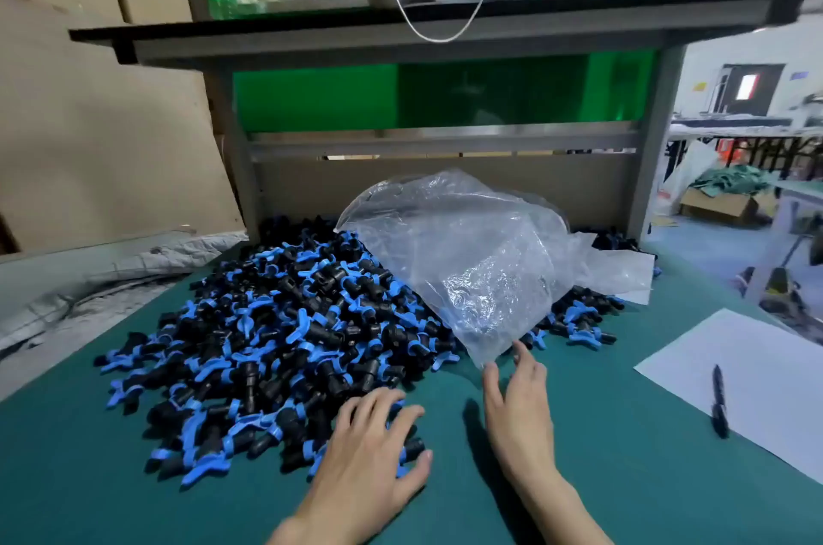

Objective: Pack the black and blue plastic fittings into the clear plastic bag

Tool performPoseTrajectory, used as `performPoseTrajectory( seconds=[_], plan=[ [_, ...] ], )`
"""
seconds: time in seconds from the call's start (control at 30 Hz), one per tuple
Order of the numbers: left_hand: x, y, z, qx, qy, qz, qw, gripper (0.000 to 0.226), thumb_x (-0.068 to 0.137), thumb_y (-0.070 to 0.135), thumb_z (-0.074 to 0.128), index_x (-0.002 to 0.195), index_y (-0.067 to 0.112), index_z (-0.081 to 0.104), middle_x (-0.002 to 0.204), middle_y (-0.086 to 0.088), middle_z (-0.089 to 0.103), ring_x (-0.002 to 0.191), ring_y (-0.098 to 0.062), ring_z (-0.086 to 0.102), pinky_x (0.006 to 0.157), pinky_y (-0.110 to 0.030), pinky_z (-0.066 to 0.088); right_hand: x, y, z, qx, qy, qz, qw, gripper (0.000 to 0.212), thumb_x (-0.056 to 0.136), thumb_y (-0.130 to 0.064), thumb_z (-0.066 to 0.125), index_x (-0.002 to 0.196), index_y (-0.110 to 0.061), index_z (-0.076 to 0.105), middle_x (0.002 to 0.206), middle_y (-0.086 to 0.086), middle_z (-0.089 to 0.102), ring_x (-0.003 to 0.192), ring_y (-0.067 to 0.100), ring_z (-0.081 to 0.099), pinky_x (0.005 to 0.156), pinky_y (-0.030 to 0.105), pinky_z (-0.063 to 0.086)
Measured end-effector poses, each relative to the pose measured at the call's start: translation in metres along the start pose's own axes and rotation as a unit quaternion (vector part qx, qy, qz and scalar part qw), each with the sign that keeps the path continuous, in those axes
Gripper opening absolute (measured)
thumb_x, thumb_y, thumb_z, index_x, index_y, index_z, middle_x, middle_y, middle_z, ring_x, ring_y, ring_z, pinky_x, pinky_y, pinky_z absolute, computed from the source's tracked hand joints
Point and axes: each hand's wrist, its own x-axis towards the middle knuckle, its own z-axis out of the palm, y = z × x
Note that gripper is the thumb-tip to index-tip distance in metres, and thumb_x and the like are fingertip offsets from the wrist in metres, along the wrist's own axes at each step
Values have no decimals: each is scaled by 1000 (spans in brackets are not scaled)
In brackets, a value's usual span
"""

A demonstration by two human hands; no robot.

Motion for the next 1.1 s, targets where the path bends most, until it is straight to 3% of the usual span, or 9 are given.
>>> performPoseTrajectory(
  seconds=[0.2, 0.33, 0.47, 0.53, 0.67, 0.8, 0.9, 0.97, 1.1],
  plan=[
    [17, -7, 21, -3, 57, 60, 997, 38, 79, 65, 50, 102, 39, 67, 102, 15, 64, 104, -10, 64, 86, -36, 54, 49, 3, 26, 226, 24, 109, 968, 66, 95, -44, 58, 151, -25, 29, 115, -9, 61, 84, -11, 58, 72, 15, 40],
    [25, -2, 14, -46, 84, 56, 994, 31, 81, 54, 48, 95, 39, 71, 96, 18, 66, 91, -6, 65, 82, -28, 49, 61, 8, 29, 277, 36, 143, 950, 52, 95, -27, 63, 143, -23, 44, 99, -6, 62, 85, -3, 60, 74, 15, 40],
    [60, 7, -14, -194, 76, -25, 978, 35, 97, 61, 25, 118, 49, 50, 117, 34, 48, 110, 13, 44, 89, -17, 37, 70, -3, 15, 311, 85, 151, 935, 35, 97, -12, 53, 131, -22, 52, 87, -1, 55, 72, 9, 52, 67, 22, 42],
    [88, 7, -27, -367, 70, -104, 922, 29, 97, 65, 25, 114, 54, 45, 118, 33, 48, 111, 13, 46, 86, -9, 39, 80, -15, -5, 308, 113, 124, 936, 29, 97, -12, 48, 121, -27, 57, 83, -3, 51, 61, 4, 46, 59, 21, 39],
    [148, 3, -45, -547, 95, -229, 800, 19, 101, 48, 39, 114, 37, 48, 123, 6, 52, 100, -5, 59, 80, -23, 48, 99, -43, -66, 252, 151, 12, 956, 28, 94, -11, 46, 102, -27, 68, 72, -5, 53, 50, 0, 42, 48, 13, 35],
    [169, -3, -50, -458, 136, -253, 841, 39, 102, 46, 39, 136, 26, 39, 135, 1, 34, 92, -2, 50, 77, -25, 40, 109, -40, -125, 179, 217, 26, 959, 29, 92, -15, 42, 98, -23, 69, 70, 0, 54, 59, 11, 48, 58, 32, 38],
    [170, -9, -48, -411, 143, -255, 864, 47, 101, 48, 38, 143, 26, 34, 146, 4, 25, 104, -12, 44, 86, -32, 37, 106, -17, -154, 59, 297, 87, 949, 31, 91, -13, 41, 113, -18, 63, 110, 18, 60, 99, 37, 54, 86, 45, 42],
    [171, -15, -47, -376, 151, -253, 878, 52, 101, 49, 37, 148, 26, 29, 152, 7, 19, 117, -15, 42, 90, -34, 39, 100, -6, -160, -8, 343, 109, 933, 43, 89, -6, 44, 131, -12, 52, 135, 27, 43, 121, 45, 41, 106, 51, 30],
    [170, -24, -35, -284, 38, -280, 916, 56, 100, 51, 39, 147, 23, 31, 148, -5, 37, 132, -21, 33, 98, -42, 41, 85, -1, -140, -100, 293, -25, 951, 51, 86, 2, 52, 137, -1, 49, 132, 31, 47, 122, 45, 43, 106, 53, 31]
  ],
)
